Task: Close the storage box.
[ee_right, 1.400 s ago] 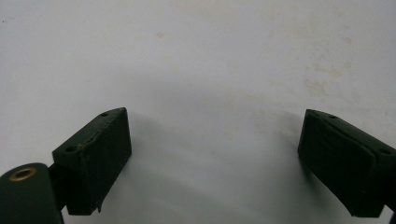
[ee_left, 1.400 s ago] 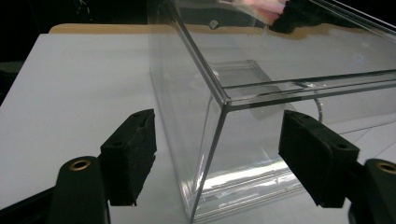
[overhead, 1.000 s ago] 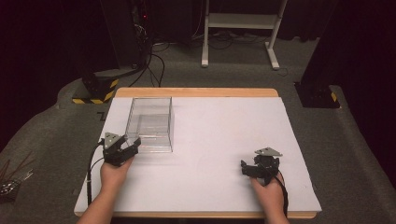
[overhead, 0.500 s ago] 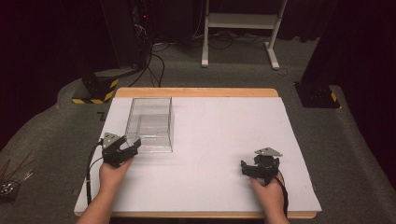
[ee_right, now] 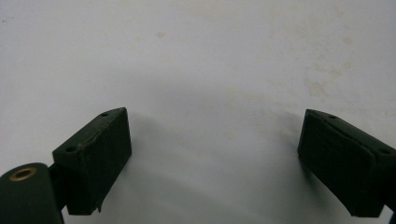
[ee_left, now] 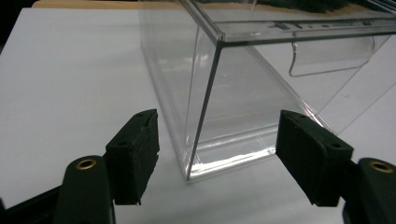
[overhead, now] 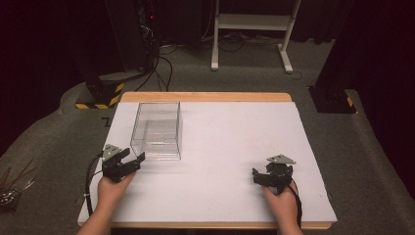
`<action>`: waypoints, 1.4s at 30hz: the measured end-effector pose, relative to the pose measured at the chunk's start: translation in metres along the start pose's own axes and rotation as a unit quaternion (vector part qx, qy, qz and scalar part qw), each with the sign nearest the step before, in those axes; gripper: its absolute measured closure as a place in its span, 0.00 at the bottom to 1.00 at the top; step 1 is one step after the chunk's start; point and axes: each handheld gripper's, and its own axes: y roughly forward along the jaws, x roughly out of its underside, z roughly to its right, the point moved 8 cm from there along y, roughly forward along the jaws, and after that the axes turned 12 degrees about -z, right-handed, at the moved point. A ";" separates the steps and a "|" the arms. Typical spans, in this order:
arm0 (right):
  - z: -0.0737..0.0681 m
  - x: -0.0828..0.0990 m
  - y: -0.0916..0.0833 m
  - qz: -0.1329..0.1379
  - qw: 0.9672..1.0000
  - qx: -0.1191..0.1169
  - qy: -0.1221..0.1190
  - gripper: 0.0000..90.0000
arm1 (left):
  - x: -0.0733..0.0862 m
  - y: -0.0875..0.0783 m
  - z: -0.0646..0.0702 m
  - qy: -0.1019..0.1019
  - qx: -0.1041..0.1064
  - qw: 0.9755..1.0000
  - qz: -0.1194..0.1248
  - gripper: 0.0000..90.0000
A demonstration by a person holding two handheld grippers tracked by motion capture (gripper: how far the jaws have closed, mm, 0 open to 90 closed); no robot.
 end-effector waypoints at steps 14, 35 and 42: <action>0.000 0.000 0.000 0.000 1.000 0.001 0.000 0.11 | 0.038 -0.024 -0.011 0.021 -0.003 0.999 -0.029 0.34; 0.000 0.000 0.000 0.002 1.000 0.002 -0.002 0.11 | 0.063 -0.006 -0.015 0.064 -0.041 0.991 -0.108 0.27; -0.002 0.000 -0.001 0.007 1.000 0.000 -0.009 0.15 | 0.063 -0.006 -0.015 0.065 -0.036 0.991 -0.111 0.25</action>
